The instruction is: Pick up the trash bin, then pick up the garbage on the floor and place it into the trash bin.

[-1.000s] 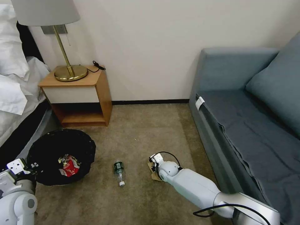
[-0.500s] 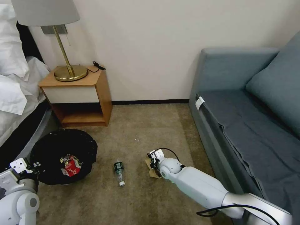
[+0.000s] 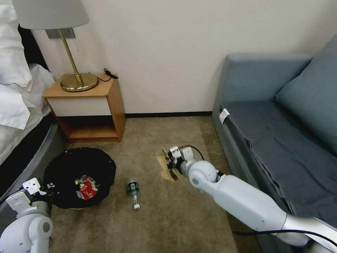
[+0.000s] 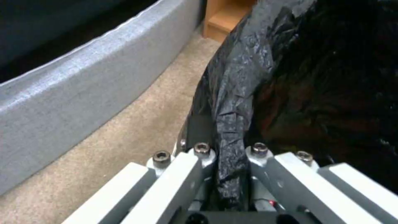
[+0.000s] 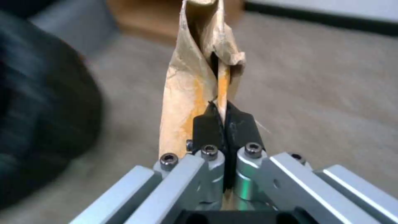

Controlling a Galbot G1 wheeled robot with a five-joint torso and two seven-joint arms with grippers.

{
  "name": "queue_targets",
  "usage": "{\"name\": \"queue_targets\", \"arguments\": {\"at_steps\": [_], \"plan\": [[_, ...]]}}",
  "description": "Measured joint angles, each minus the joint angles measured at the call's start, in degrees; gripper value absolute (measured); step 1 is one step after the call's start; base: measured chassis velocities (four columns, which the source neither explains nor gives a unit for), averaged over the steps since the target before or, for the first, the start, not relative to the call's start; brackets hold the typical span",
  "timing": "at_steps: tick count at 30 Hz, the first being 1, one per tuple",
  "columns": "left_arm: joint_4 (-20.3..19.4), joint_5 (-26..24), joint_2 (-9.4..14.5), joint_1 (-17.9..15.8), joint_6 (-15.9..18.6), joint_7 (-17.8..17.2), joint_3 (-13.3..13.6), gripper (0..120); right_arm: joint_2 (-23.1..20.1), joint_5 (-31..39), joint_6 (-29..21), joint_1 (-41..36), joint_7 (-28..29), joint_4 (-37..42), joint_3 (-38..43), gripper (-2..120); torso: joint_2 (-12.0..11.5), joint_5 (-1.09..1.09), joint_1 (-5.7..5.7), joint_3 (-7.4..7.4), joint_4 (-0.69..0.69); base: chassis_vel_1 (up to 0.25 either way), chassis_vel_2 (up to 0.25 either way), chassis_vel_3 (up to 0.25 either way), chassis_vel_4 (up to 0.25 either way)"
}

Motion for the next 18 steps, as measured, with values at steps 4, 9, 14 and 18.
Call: {"name": "queue_targets", "arguments": {"at_steps": [4, 9, 14, 18], "plan": [[-0.51, 0.42, -0.13, 0.21, 0.16, -0.09, 0.51, 2, 6.04, 3.27, 0.97, 2.99, 2.46, 1.79, -2.01, 0, 0.00, -0.01, 0.00, 0.00, 0.01, 0.000, 0.000, 0.000, 0.000], [-0.80, 0.70, -0.33, 0.23, 0.22, -0.10, 0.98, 2, 10.45, 5.30, 1.57, 5.24, 4.61, 1.84, -5.19, 0, 0.00, -0.02, 0.00, 0.00, 0.01, 0.000, 0.000, 0.000, 0.000], [-0.93, 0.94, -0.41, 0.18, 0.29, -0.15, 1.25, 2, 14.52, 6.10, 2.33, 6.65, 6.67, 0.73, -8.94, 0, 0.00, -0.02, 0.00, 0.00, 0.00, 0.000, 0.000, 0.000, 0.000], [-1.02, 1.01, -0.61, 0.16, 0.31, -0.16, 1.40, 2, 17.05, 6.03, 3.35, 6.85, 7.59, -0.59, -11.45, 0, 0.00, -0.02, 0.00, 0.00, 0.01, 0.000, 0.000, 0.000, 0.000]]}}
